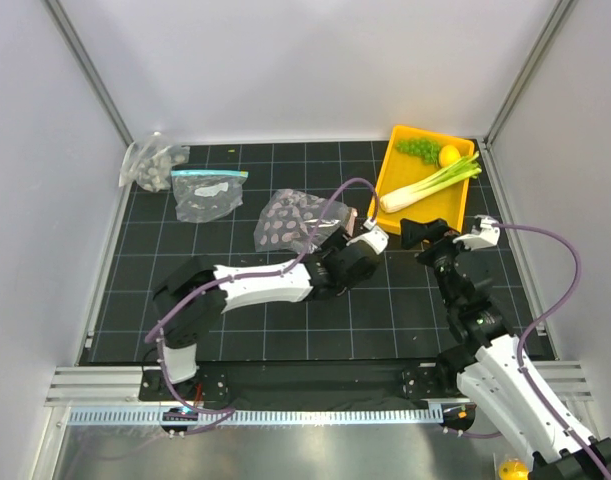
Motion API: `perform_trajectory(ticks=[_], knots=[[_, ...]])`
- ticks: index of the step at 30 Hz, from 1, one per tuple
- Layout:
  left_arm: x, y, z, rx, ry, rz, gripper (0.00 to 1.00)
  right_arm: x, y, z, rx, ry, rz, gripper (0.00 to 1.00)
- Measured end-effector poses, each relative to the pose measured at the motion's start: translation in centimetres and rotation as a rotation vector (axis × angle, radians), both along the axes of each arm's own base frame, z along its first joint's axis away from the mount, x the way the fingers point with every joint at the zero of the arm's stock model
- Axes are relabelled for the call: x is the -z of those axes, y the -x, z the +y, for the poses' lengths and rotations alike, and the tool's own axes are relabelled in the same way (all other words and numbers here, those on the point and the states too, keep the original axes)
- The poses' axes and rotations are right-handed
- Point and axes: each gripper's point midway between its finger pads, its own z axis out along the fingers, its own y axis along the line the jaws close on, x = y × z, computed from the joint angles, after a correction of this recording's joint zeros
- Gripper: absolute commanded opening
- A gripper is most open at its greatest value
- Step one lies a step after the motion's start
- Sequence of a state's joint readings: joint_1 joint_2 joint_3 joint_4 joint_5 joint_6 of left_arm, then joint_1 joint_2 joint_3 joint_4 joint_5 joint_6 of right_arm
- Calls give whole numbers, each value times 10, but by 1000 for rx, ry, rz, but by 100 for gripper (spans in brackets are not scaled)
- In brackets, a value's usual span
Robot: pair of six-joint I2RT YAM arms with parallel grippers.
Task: Place the food in the zip-top bag and seal the zipper
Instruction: Pick up the zipper food storage bag at the center of the board.
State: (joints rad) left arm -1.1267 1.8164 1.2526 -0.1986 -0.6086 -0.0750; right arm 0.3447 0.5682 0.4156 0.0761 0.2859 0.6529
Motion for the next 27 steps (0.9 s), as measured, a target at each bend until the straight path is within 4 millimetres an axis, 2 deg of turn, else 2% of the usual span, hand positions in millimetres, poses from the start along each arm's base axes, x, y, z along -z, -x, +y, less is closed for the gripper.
perform_trajectory(ticks=[9,12,16,18,19,22,23,25,27], knots=[[55,-21,-29,-20,-155,67,71,14,-3,-3,22,19,45,96],[67,-23,-22,-47,-179,110,70,18,-2,-3,23,25,61,96],[72,-31,-5,-111,-167,165,67,16,-1,-4,25,23,56,96],[74,-37,2,-147,-139,201,55,16,-1,-4,26,23,55,96],[76,-41,6,-164,-124,227,40,16,-1,-4,26,23,56,96],[83,-46,14,-190,-73,318,20,16,-1,-4,26,23,55,96],[84,-48,16,-194,-56,342,9,16,-1,-4,26,23,54,96],[86,-47,15,-193,-29,380,1,16,-1,-4,26,22,54,96],[85,-43,12,-179,-10,404,0,16,-1,-4,26,23,55,96]])
